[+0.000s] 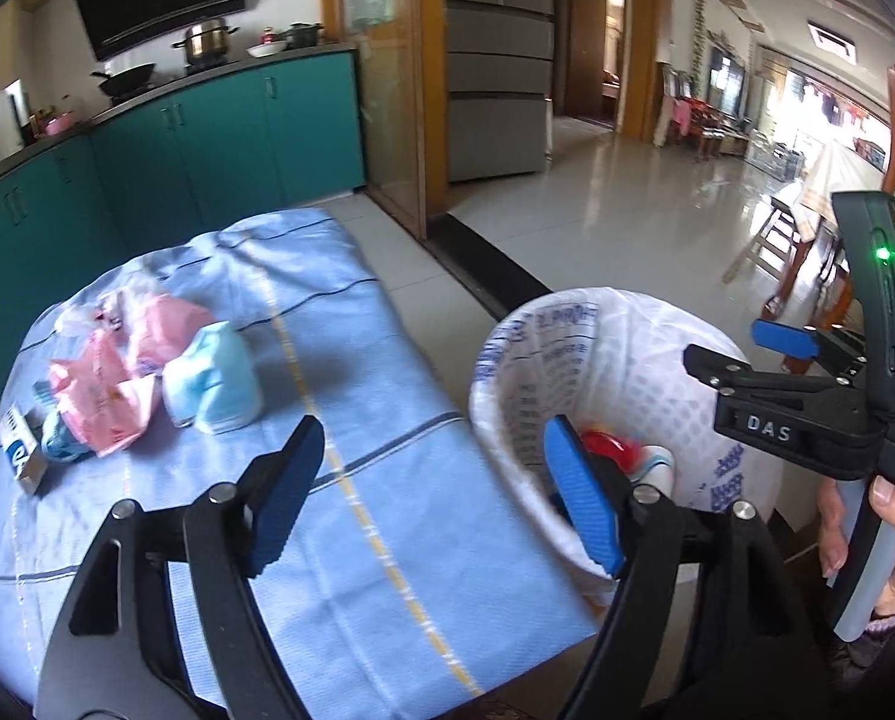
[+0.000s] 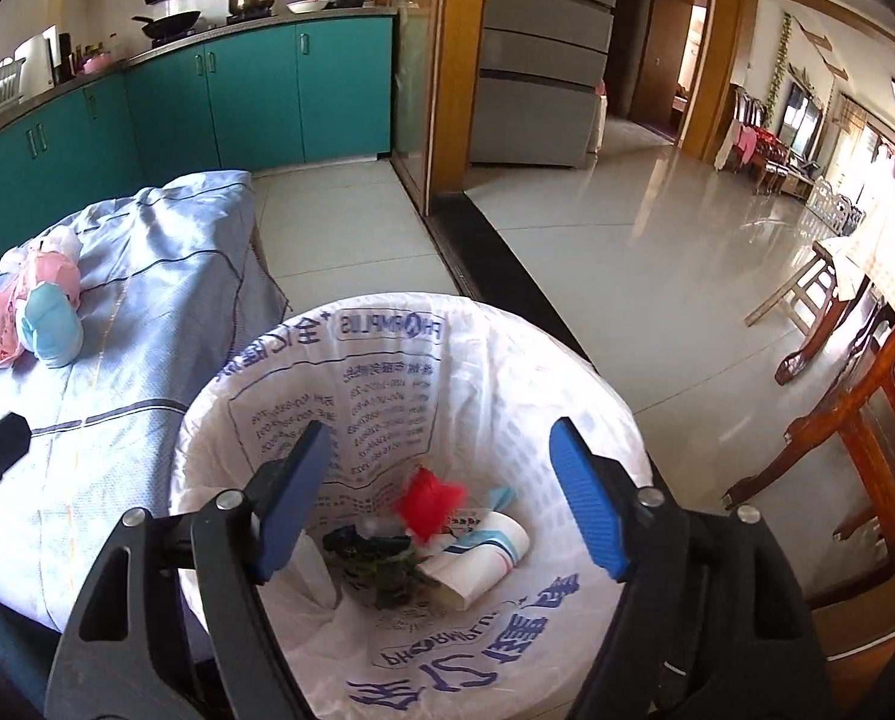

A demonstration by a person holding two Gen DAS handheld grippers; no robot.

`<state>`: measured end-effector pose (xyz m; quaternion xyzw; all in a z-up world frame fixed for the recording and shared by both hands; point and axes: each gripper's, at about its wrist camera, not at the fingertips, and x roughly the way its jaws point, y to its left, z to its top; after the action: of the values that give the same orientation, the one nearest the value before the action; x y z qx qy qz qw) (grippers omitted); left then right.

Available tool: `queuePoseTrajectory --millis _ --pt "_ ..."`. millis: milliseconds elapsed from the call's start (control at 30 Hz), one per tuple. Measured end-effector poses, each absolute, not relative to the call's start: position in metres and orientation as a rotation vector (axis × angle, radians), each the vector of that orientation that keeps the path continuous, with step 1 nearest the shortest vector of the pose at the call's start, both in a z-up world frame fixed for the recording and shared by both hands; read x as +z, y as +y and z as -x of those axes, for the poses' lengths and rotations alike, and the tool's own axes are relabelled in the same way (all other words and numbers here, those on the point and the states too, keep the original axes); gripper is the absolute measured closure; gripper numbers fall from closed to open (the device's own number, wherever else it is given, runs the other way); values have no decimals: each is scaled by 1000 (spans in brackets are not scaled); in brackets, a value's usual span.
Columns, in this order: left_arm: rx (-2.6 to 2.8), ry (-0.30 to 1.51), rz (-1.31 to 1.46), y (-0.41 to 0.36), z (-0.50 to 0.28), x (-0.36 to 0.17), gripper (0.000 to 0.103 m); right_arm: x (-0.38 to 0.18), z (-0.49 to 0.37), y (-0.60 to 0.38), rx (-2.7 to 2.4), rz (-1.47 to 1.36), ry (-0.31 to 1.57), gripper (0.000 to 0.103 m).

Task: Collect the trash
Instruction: 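Grasp the blue face mask with the right tool while the left tool returns to the table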

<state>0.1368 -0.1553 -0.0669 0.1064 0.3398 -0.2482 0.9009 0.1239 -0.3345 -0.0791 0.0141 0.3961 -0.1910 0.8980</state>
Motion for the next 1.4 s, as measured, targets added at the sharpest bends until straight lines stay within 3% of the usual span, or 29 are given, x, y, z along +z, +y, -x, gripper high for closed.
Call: queuePoseTrajectory --millis 367,667,900,1333,1400 --pt "-246 673 -165 -61 -155 -60 16 -83 -161 -269 -266 51 844 26" --pt "-83 678 -48 29 -161 -60 14 -87 -183 -205 -171 151 858 20" --pt "52 678 28 93 -157 -65 14 -85 -233 -156 -50 75 839 19" --pt "127 670 94 140 -147 -67 9 -138 -307 -94 26 74 970 19" --pt "125 676 92 142 -147 -69 9 -142 -305 -90 56 76 985 28"
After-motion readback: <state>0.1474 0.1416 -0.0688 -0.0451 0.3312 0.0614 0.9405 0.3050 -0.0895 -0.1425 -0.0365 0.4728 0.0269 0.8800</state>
